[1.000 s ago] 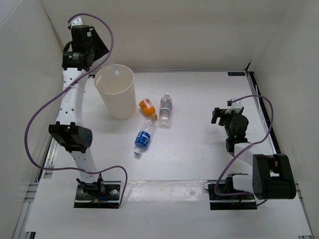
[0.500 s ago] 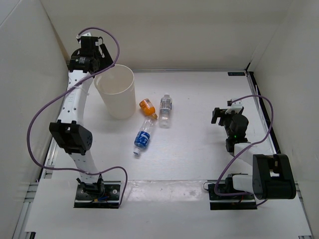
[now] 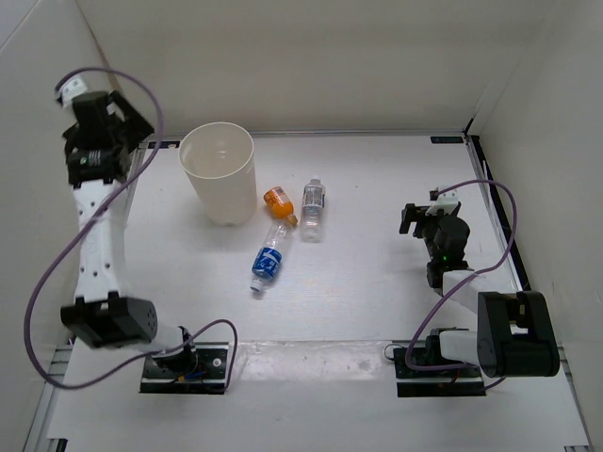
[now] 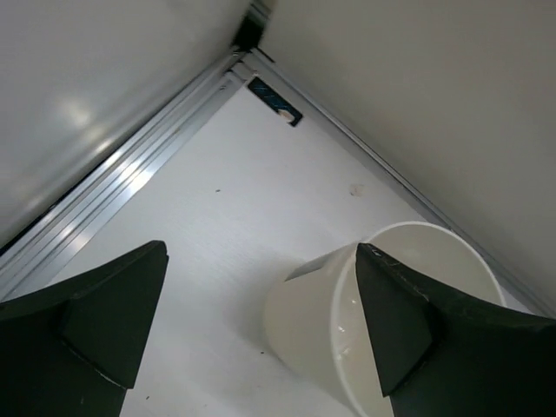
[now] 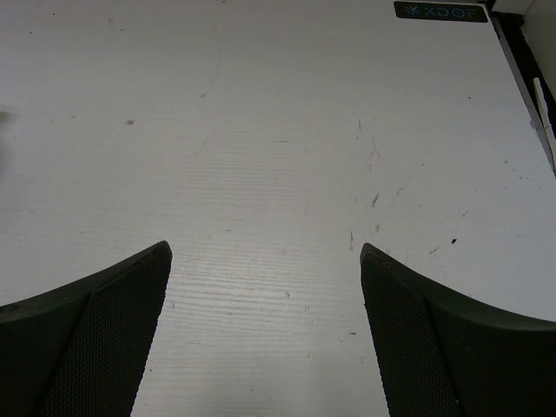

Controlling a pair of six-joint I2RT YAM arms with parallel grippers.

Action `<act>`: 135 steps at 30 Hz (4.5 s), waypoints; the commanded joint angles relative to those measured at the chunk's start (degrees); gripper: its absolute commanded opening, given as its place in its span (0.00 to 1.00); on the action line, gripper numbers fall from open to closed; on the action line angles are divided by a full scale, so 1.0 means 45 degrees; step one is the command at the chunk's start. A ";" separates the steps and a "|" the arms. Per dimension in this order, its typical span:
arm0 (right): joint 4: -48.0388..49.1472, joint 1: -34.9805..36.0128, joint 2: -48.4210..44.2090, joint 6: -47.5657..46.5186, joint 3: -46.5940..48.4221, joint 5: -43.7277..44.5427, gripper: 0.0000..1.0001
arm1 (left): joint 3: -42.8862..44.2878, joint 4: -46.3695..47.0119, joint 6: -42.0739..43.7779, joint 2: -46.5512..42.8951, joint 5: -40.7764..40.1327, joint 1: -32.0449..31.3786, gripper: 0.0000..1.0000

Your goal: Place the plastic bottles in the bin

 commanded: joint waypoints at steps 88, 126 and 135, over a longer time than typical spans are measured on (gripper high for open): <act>-1.7531 0.1546 0.1807 -0.2685 1.2234 -0.6295 0.90 | -0.9883 0.4795 0.4529 0.0116 0.4490 -0.8592 1.00; -1.9270 -0.2166 0.2039 -0.2334 1.2232 -0.9129 0.90 | -0.4982 0.0872 0.4214 0.4044 0.2772 -1.0739 0.58; -1.9016 -0.2225 0.2450 -0.1943 1.2212 -0.9481 0.90 | -0.1041 0.0519 0.7277 0.3202 0.1893 -1.1795 0.55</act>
